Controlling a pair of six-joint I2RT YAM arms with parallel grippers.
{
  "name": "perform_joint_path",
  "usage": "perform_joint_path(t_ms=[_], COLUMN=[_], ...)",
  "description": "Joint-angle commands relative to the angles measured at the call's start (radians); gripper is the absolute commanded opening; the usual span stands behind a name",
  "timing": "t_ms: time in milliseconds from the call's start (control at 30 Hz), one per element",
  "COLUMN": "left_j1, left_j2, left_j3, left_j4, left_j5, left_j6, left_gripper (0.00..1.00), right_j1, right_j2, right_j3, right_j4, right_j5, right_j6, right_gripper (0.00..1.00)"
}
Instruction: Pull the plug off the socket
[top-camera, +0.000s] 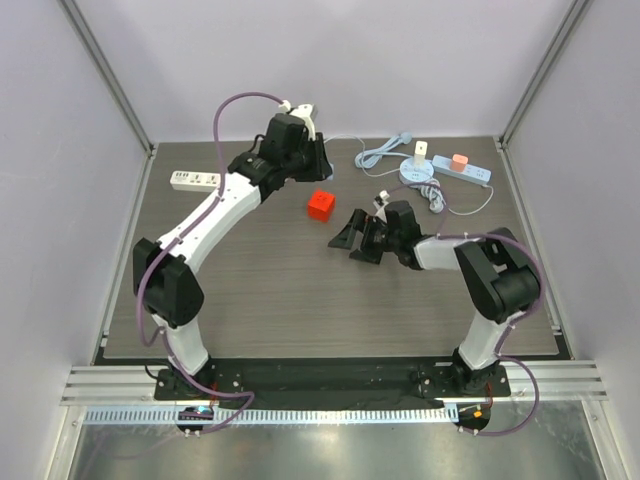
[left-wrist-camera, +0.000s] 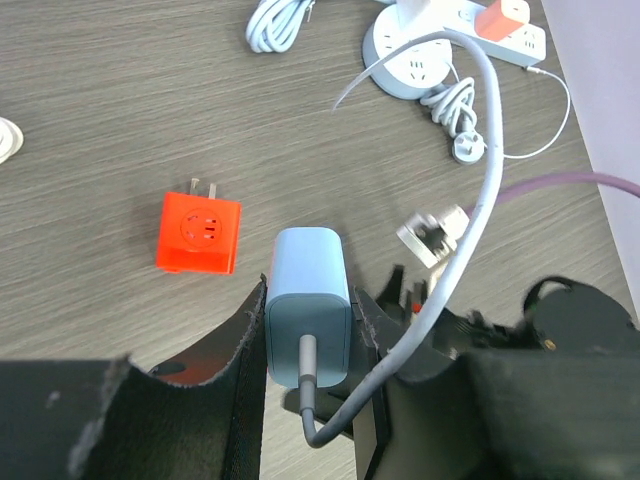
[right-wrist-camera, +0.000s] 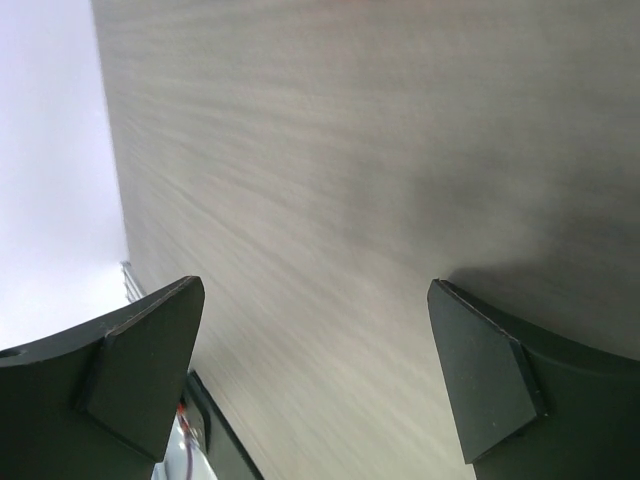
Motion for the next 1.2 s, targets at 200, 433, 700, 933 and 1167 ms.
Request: perform_joint_path(t_ms=[200,433,700,933,1167], left_j1=[0.013,0.015,0.016,0.016,0.016], left_j2=[-0.283,-0.658,-1.017,-1.059,-0.949], left_j3=[-0.178,-0.396,-0.370,-0.379,-0.588], left_j4=[0.015,-0.067,-0.233,-0.330,-0.215], left_j5=[0.110,0.096,-0.252,-0.411,-0.401], left_j6=[-0.029,-0.093,-0.083,-0.070,-0.116], left_gripper=[0.00,0.00,0.00,0.00,0.00], right_j1=[-0.004,-0.018,-0.023,-0.023,-0.024], right_j2=[-0.478,-0.753,-0.815,-0.837,-0.823], right_j3=[-0.057,0.001,0.052,0.062,0.049], right_j4=[-0.413,-0.568,-0.605,-0.616,-0.618], right_j5=[0.350,0.636,0.691,0.657,0.619], right_j6=[-0.207,-0.224,-0.260,-0.264,-0.275], right_gripper=[0.99,0.96,0.95,0.95,0.95])
